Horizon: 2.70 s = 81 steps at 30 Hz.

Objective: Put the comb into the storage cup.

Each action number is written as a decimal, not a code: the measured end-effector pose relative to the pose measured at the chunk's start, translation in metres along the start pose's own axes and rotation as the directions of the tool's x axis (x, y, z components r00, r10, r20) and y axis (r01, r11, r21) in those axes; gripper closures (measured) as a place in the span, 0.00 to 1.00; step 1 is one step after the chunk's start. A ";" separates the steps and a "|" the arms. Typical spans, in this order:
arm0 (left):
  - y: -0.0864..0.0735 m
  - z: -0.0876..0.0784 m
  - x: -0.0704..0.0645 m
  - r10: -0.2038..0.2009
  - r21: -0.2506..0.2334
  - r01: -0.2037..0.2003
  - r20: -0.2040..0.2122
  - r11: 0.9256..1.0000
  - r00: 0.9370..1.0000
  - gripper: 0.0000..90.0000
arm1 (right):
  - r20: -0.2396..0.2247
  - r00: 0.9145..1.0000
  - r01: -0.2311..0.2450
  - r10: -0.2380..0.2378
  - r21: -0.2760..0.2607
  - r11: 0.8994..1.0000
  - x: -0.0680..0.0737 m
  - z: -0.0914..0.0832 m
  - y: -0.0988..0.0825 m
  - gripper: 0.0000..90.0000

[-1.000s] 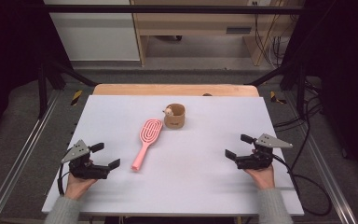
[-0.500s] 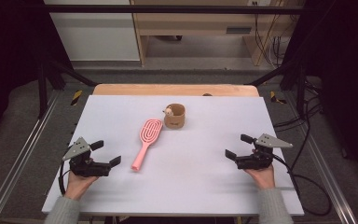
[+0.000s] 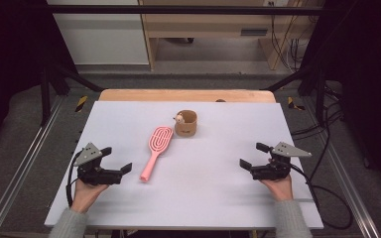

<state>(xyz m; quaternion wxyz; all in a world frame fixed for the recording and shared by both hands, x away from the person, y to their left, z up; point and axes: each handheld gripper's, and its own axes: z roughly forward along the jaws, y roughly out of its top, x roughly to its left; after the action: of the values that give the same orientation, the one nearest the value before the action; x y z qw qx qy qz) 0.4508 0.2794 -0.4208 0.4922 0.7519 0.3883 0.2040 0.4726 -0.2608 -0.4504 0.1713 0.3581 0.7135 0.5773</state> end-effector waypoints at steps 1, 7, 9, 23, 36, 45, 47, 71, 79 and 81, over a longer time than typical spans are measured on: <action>0.001 0.000 0.000 -0.007 0.003 0.007 -0.003 1.000 1.000 0.00 | 0.001 1.000 0.000 0.000 0.000 1.000 0.000 0.000 0.000 0.00; 0.008 0.004 -0.002 -0.006 0.028 0.006 -0.006 1.000 1.000 0.00 | 0.004 1.000 0.005 -0.005 0.000 1.000 0.000 0.000 0.000 0.00; 0.010 0.005 -0.003 -0.007 0.033 0.007 -0.004 0.999 1.000 0.00 | 0.003 1.000 0.005 -0.005 -0.001 1.000 0.000 0.000 0.000 0.00; 0.025 0.020 -0.006 0.009 0.099 -0.008 -0.011 0.995 1.000 0.00 | 0.003 1.000 0.007 -0.007 0.007 1.000 0.000 0.001 -0.001 0.00; 0.034 0.038 -0.014 0.028 0.145 -0.025 -0.020 0.989 0.999 0.00 | 0.003 1.000 0.007 -0.007 0.006 1.000 0.000 0.001 -0.001 0.00; 0.037 0.053 -0.017 0.031 0.184 -0.023 -0.036 0.983 0.999 0.00 | 0.003 1.000 0.007 -0.007 0.008 1.000 0.000 0.001 -0.001 0.00; 0.037 0.057 -0.017 0.033 0.193 -0.024 -0.039 0.981 0.999 0.00 | 0.004 1.000 0.007 -0.007 0.008 1.000 0.000 0.001 -0.001 0.00; 0.035 0.091 -0.019 0.032 0.281 -0.011 -0.071 0.960 0.997 0.00 | 0.004 1.000 0.010 -0.010 0.014 1.000 0.000 0.002 -0.001 0.00; 0.033 0.102 -0.020 0.034 0.310 -0.009 -0.075 0.951 0.997 0.02 | 0.004 1.000 0.010 -0.010 0.014 1.000 0.000 0.002 -0.001 0.00; 0.032 0.104 -0.020 0.032 0.316 -0.006 -0.076 0.949 0.997 0.03 | 0.004 1.000 0.008 -0.009 0.016 1.000 0.000 0.002 -0.001 0.00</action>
<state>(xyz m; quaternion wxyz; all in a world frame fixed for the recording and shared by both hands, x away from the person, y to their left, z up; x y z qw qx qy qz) 0.5220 0.1963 -0.4356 0.3476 0.8158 0.4282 0.1741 0.4737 -0.2593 -0.4524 0.1725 0.3577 0.7192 0.5702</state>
